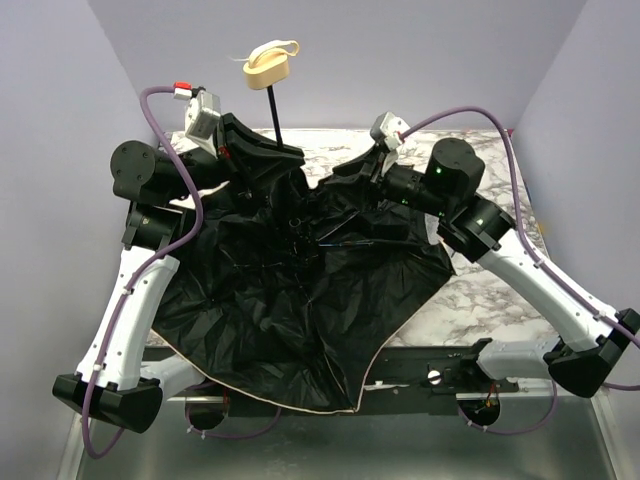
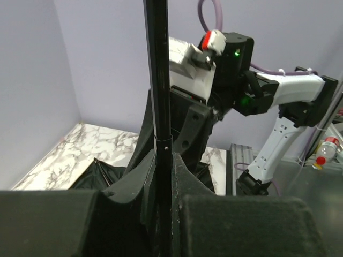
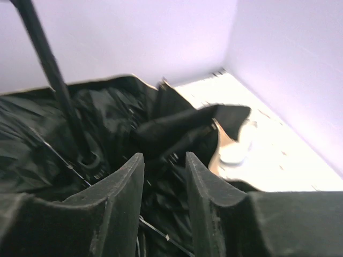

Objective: Open the umbrella

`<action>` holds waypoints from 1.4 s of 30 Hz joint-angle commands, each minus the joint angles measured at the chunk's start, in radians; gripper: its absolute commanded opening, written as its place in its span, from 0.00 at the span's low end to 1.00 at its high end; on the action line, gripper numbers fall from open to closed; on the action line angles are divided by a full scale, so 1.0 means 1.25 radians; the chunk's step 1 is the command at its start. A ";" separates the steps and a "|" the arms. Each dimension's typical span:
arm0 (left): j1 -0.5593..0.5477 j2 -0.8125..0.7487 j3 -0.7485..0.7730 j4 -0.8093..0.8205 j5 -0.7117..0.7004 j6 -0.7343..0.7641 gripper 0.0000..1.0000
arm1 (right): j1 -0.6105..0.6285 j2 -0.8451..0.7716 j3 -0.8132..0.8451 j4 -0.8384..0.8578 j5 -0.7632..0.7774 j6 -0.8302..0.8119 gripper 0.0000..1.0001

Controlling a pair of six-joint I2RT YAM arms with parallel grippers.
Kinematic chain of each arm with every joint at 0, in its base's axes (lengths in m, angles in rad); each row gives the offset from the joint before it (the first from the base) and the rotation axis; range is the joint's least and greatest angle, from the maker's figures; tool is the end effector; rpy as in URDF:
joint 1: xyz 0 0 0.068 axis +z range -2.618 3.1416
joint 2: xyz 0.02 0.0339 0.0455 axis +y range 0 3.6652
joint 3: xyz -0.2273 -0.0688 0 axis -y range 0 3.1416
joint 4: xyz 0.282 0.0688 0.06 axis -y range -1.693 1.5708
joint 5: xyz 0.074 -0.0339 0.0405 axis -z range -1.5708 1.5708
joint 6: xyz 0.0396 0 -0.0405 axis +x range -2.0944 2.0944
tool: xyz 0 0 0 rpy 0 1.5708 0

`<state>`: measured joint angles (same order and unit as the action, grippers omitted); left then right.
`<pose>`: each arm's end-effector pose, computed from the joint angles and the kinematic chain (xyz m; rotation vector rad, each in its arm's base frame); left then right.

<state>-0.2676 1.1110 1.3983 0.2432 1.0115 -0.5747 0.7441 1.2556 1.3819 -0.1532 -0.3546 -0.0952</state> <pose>0.2366 -0.0997 0.5027 0.8108 1.1478 -1.2317 0.2355 0.2355 0.4217 -0.9227 1.3711 0.7817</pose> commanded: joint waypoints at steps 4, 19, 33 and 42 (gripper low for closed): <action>0.004 0.001 0.021 0.134 0.060 -0.093 0.00 | -0.001 0.099 0.032 0.115 -0.252 0.211 0.32; -0.002 0.012 0.030 0.284 0.127 -0.276 0.00 | 0.004 0.250 -0.036 0.171 -0.204 0.153 0.32; -0.001 0.001 0.042 0.152 0.091 -0.166 0.00 | -0.052 0.220 -0.002 0.064 -0.081 -0.019 0.55; -0.002 0.041 0.065 0.048 0.048 -0.068 0.00 | -0.052 0.112 0.073 -0.013 -0.152 -0.021 0.87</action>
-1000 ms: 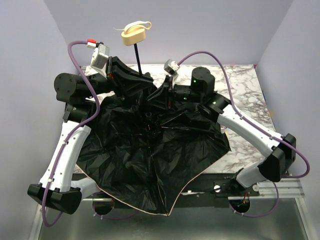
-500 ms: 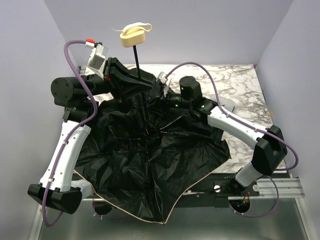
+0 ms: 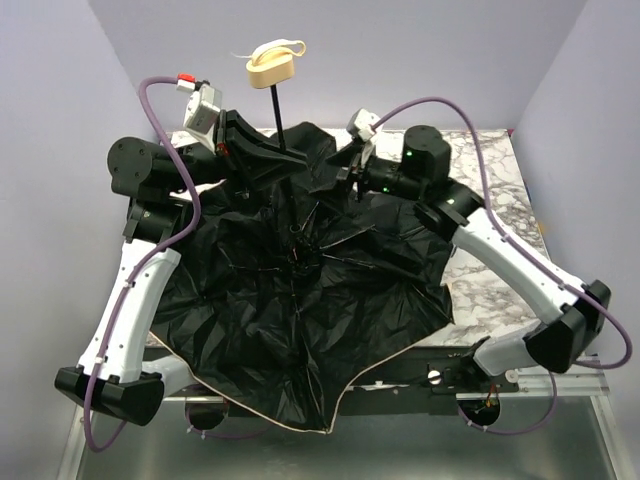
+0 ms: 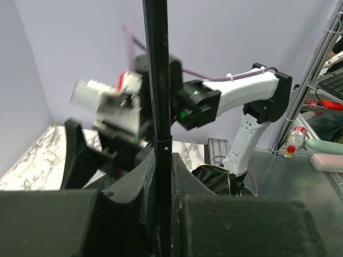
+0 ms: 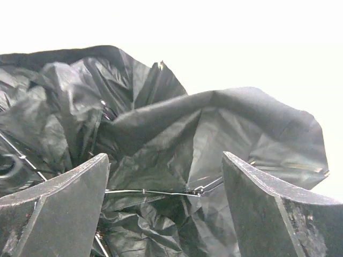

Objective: Open the umbrella

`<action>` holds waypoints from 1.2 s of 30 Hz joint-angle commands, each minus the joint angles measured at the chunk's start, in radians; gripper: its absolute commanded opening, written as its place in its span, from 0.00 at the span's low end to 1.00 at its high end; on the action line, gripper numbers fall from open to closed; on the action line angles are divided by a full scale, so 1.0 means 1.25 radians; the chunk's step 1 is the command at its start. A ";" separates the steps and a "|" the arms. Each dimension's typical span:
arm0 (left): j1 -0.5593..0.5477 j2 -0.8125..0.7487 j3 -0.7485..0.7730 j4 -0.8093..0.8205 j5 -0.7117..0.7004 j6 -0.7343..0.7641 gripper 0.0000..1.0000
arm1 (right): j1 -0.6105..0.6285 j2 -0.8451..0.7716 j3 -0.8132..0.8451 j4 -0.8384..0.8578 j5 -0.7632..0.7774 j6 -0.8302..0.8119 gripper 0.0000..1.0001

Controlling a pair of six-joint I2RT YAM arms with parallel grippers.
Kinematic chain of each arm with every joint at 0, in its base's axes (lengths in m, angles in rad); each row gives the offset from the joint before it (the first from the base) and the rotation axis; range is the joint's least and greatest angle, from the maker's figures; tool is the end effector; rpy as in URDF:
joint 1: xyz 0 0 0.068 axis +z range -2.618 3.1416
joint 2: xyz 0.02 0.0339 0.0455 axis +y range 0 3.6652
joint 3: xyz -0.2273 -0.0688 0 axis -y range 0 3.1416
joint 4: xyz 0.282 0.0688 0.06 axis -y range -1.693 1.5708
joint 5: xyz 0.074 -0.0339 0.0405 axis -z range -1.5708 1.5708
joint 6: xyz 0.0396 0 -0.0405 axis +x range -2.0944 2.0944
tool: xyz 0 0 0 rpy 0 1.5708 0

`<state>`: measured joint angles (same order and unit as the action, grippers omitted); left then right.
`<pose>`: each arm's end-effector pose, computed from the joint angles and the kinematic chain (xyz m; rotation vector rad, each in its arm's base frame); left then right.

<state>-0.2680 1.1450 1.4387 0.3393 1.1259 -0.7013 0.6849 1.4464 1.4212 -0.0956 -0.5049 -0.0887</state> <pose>0.2336 -0.1012 0.5134 0.9041 1.1232 -1.3342 0.2846 0.2572 0.3788 -1.0065 1.4355 0.8662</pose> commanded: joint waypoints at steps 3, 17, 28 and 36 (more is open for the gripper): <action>-0.002 0.027 0.036 -0.030 -0.051 0.043 0.00 | -0.004 -0.058 0.048 -0.068 -0.092 -0.039 0.88; -0.038 0.079 0.072 -0.044 -0.073 0.061 0.00 | 0.069 0.045 0.111 0.012 -0.177 0.059 0.84; 0.015 0.015 -0.022 -0.028 -0.184 0.016 0.19 | 0.066 0.023 0.078 0.038 -0.021 0.046 0.00; 0.139 -0.059 -0.164 -0.088 -0.299 -0.033 0.64 | 0.058 -0.012 0.034 0.105 0.009 0.060 0.00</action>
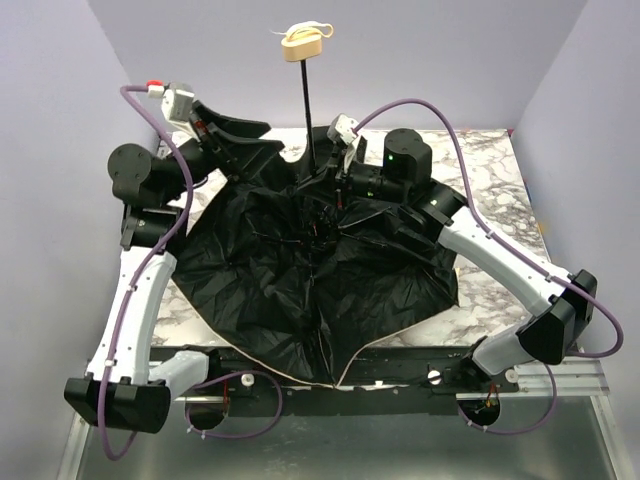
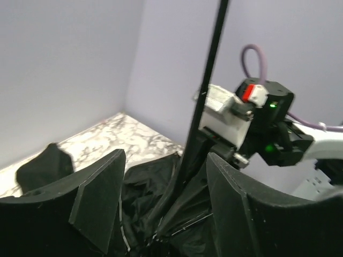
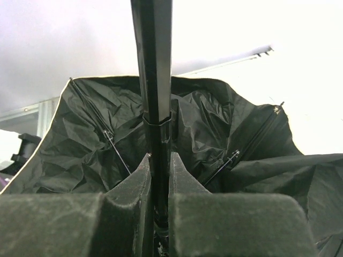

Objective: Open the umbrella

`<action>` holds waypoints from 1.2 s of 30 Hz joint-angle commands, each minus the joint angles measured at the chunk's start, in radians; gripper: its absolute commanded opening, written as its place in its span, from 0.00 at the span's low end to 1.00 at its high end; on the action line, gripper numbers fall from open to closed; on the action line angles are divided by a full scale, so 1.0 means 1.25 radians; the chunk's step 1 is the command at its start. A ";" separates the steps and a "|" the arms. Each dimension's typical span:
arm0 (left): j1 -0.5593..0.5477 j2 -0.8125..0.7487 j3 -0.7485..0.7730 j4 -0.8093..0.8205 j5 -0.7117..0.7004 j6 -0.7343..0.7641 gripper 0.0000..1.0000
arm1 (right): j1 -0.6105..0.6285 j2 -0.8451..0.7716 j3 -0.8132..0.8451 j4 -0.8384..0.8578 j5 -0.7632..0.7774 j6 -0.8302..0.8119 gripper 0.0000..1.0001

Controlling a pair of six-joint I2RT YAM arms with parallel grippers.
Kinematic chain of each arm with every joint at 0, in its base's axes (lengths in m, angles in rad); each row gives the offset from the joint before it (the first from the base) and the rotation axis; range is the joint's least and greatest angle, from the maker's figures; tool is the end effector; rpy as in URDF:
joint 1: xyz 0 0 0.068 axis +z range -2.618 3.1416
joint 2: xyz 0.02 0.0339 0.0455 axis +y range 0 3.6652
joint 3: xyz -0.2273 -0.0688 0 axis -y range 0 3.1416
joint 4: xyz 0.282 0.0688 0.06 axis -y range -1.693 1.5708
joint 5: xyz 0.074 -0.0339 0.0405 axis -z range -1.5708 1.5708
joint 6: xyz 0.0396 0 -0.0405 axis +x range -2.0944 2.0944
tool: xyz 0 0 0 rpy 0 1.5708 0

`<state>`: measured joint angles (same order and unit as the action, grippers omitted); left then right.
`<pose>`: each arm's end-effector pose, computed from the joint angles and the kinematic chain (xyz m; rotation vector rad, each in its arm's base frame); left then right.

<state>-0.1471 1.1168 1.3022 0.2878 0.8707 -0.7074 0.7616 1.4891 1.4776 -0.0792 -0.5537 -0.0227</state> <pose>0.2676 -0.0703 0.4741 0.4958 1.2777 -1.2009 0.2689 0.2851 0.3870 -1.0538 1.3976 1.0076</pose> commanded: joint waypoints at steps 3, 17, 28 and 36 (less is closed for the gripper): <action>0.050 -0.045 -0.103 -0.081 -0.094 -0.004 0.52 | -0.003 -0.051 -0.015 0.106 0.055 0.004 0.00; -0.119 0.150 0.000 -0.331 -0.180 0.074 0.37 | -0.003 -0.045 0.017 0.104 0.032 -0.009 0.00; -0.029 0.311 0.057 -0.461 -0.340 0.063 0.49 | -0.004 -0.072 0.043 0.081 0.065 -0.016 0.00; 0.040 0.314 0.106 -0.307 -0.179 0.079 0.64 | -0.004 -0.067 0.028 0.037 0.173 -0.037 0.00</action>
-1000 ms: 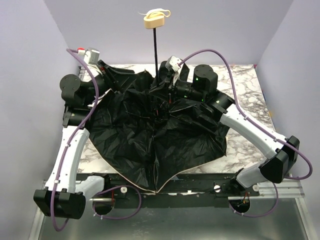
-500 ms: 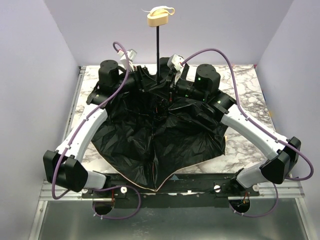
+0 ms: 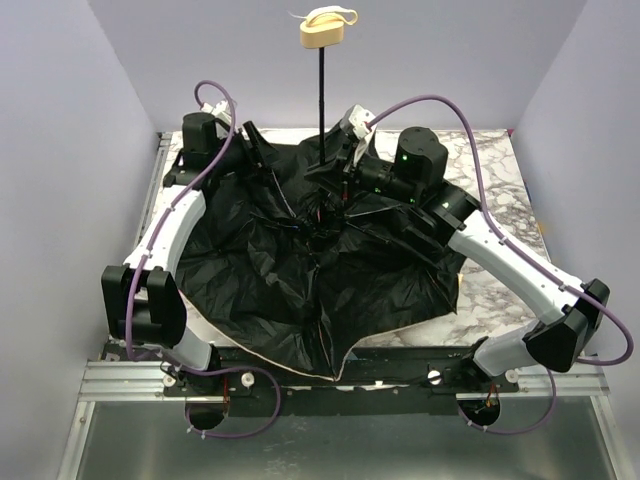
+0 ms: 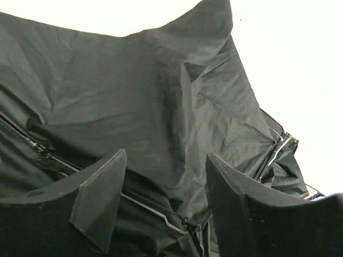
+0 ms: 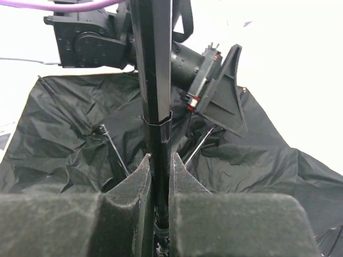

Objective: Open the umbrella

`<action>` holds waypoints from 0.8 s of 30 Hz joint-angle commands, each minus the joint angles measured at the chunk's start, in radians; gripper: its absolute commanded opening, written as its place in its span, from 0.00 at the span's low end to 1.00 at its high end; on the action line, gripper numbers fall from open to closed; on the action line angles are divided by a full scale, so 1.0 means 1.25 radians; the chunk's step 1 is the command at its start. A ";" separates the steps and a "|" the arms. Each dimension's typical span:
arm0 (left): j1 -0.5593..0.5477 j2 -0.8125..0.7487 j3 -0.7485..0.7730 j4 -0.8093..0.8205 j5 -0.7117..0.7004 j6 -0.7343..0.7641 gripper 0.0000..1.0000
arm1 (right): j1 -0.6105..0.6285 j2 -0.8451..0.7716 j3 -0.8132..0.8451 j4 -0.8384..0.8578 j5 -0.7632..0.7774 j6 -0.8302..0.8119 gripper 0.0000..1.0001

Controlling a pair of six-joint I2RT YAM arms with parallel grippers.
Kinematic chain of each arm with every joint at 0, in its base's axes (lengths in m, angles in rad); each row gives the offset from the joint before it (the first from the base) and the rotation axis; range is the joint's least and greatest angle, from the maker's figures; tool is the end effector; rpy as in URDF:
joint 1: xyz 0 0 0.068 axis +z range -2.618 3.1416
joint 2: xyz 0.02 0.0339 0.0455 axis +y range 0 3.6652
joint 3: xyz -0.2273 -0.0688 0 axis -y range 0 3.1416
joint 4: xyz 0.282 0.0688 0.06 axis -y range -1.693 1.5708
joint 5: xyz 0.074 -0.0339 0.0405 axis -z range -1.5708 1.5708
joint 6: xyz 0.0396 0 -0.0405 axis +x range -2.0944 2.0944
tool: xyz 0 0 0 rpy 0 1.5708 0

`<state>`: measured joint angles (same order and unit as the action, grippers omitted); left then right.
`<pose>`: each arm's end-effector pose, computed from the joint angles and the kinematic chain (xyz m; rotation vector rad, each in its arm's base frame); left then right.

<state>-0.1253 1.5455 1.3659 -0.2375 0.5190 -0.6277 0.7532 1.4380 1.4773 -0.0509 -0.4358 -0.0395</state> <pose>0.3959 -0.0697 0.3055 -0.1656 2.0624 -0.9911 0.2652 0.2716 0.4086 -0.9506 1.3548 0.8937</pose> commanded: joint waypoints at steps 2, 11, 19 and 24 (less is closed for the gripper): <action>0.037 -0.052 0.070 0.183 0.185 0.020 0.67 | 0.000 -0.016 0.028 0.005 0.100 -0.020 0.00; 0.071 -0.214 -0.078 0.346 0.519 0.057 0.52 | -0.020 -0.004 0.026 0.034 0.104 -0.005 0.00; -0.037 -0.373 -0.155 0.026 0.585 0.463 0.42 | -0.032 0.004 0.030 0.033 0.101 -0.003 0.00; -0.178 -0.343 -0.155 -0.160 0.497 0.687 0.41 | -0.035 0.010 0.039 0.073 0.097 -0.003 0.00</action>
<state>-0.2321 1.0946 1.1683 -0.1650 1.1728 -0.1135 0.7139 1.4464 1.4837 -0.0582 -0.3153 -0.0448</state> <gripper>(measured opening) 0.421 0.102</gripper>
